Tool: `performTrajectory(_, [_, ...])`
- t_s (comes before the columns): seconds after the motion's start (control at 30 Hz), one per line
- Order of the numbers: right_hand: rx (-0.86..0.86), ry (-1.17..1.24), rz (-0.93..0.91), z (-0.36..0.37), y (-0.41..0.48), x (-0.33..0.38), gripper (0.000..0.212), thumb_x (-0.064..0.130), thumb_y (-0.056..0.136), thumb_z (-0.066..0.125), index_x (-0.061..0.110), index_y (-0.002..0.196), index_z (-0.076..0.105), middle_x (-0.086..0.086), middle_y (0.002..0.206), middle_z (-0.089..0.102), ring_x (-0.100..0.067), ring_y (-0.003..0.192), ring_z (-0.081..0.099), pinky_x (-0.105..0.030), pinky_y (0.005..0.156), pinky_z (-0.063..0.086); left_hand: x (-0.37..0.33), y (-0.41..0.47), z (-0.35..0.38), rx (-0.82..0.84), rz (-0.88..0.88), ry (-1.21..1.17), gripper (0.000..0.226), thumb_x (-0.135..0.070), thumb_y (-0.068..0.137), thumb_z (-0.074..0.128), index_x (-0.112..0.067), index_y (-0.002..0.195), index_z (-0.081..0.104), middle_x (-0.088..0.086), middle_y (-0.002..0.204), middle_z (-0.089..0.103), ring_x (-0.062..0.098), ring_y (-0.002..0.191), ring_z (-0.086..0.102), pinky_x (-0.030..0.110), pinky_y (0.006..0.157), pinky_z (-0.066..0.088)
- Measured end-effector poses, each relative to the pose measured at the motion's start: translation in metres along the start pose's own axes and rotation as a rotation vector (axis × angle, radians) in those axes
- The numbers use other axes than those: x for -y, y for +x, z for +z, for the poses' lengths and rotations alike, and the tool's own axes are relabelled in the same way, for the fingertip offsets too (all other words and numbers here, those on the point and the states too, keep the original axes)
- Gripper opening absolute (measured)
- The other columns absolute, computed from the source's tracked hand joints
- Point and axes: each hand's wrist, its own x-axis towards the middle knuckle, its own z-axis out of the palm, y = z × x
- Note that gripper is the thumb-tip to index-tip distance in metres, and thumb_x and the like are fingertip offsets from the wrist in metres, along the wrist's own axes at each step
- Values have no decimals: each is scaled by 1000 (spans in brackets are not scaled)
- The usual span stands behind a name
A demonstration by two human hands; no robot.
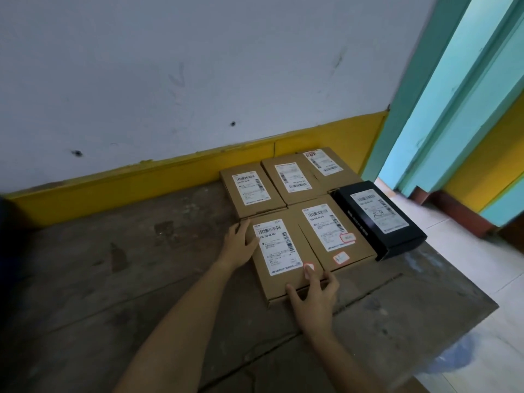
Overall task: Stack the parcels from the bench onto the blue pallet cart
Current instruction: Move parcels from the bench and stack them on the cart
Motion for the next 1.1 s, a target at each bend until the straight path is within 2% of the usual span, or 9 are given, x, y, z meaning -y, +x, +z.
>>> performTrajectory(0.2, [77,34,77,-4,-16,-2,67,30,85,65,27,142,30,-12,152,5,-29,141,4,-37,112,22,-7,-17,0,4,-46,-93,68,-29,92,55,-18,149,18,9,156,10,27,143,16,42,116,23])
performTrajectory(0.27, [98,40,69,-6,-21,-3,68,29,84,66,26,142,30,-12,152,7,-29,140,6,-36,112,23,-6,-26,-1,-16,-48,-101,68,-29,91,57,-18,148,23,8,155,11,26,142,18,42,115,25])
performTrajectory(0.4, [137,46,59,-11,-33,-4,70,26,83,68,26,142,30,-12,150,10,-29,138,10,-37,111,23,-4,-49,-9,-73,-38,-156,65,-23,87,63,-18,143,31,7,149,14,24,135,30,31,105,35])
performTrajectory(0.57, [155,47,13,-13,-49,15,66,20,81,70,22,139,40,-17,148,19,-33,136,18,-37,110,23,-7,-86,-41,-139,-75,-191,66,-23,87,64,-18,143,29,7,149,11,25,136,27,30,105,35])
performTrajectory(0.87, [255,181,-343,-15,-104,103,65,23,81,70,20,139,41,-17,147,20,-33,134,20,-37,108,25,-19,-182,-175,-415,-111,-115,68,-21,85,66,-17,143,31,11,145,17,27,133,31,28,105,32])
performTrajectory(1.1, [309,321,-548,-1,-153,194,63,25,83,68,19,138,40,-12,144,22,-25,131,21,-35,106,30,-16,-243,-284,-608,-141,2,67,-22,84,67,-14,142,34,14,144,24,25,135,29,29,110,26])
